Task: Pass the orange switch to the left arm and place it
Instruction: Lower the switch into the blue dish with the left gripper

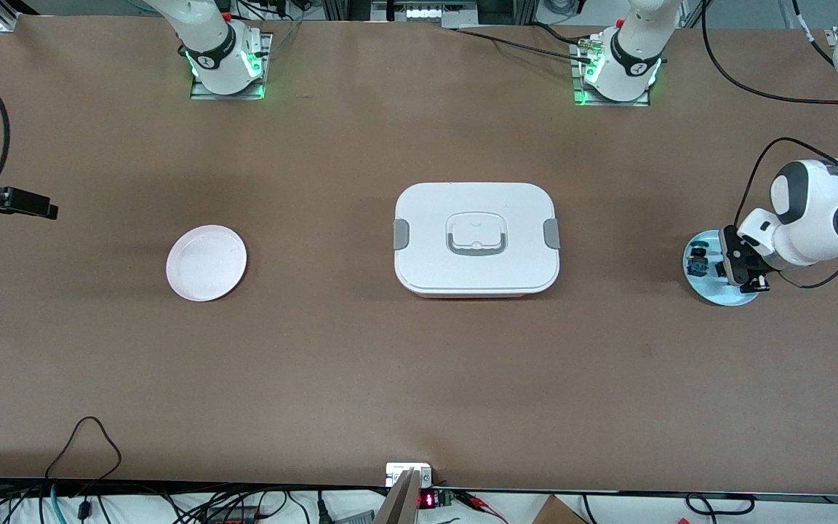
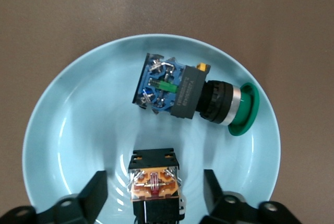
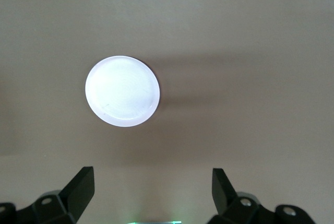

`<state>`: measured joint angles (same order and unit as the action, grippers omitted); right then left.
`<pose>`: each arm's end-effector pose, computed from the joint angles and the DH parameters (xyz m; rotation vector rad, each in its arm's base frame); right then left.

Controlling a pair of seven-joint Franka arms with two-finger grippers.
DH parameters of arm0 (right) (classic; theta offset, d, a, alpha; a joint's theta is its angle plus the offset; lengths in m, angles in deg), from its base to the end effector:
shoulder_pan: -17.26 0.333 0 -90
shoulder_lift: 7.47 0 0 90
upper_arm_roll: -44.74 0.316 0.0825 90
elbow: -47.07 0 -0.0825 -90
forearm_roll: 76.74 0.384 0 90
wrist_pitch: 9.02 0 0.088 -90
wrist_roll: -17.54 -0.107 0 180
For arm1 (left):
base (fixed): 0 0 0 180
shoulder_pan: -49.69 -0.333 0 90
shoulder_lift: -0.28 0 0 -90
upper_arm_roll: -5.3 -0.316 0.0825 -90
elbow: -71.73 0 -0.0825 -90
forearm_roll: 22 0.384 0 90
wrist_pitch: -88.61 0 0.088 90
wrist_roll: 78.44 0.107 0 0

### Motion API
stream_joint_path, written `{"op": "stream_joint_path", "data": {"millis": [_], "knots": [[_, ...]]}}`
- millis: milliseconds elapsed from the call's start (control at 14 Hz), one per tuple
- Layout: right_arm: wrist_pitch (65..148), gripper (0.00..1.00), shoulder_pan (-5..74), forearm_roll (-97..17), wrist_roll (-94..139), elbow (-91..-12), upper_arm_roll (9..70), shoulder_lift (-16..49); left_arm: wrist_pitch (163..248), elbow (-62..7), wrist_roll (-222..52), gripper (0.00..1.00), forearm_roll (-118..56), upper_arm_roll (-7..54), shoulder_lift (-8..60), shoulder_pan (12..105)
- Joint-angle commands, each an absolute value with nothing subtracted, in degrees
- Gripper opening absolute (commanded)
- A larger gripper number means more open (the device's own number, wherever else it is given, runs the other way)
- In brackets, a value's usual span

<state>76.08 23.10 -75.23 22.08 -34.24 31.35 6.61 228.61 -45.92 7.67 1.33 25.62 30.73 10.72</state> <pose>0.6102 -0.0614 0.5480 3.1166 -0.0790 -0.2739 0.5509 0.1859 0.1812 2.3119 -2.0824 -0.1615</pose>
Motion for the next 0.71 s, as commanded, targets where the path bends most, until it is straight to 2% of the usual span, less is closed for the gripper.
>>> {"op": "stream_joint_path", "data": {"millis": [0, 142, 498, 641], "knots": [[81.4, 1.0, 25.5, -76.2, 21.0, -42.7, 31.7, 0.1, 227.2, -45.3, 8.1, 1.0, 2.5, 26.7, 28.2, 10.1], [85.2, 1.0, 26.2, -76.2, 20.9, -44.9, 31.7, -1.0, 221.2, -42.8, 7.3, 1.0, 1.6, 27.7, 26.4, 10.3], [85.4, 1.0, 26.4, -75.9, 21.2, -44.5, 31.7, -0.8, 189.1, -28.2, -14.9, 1.0, 0.6, 39.7, 24.4, 10.4], [84.8, 1.0, 26.5, -76.0, 21.2, -44.5, 31.7, -0.8, 182.1, -24.7, -25.4, 1.0, -4.0, 42.6, 24.5, 10.6]]}}
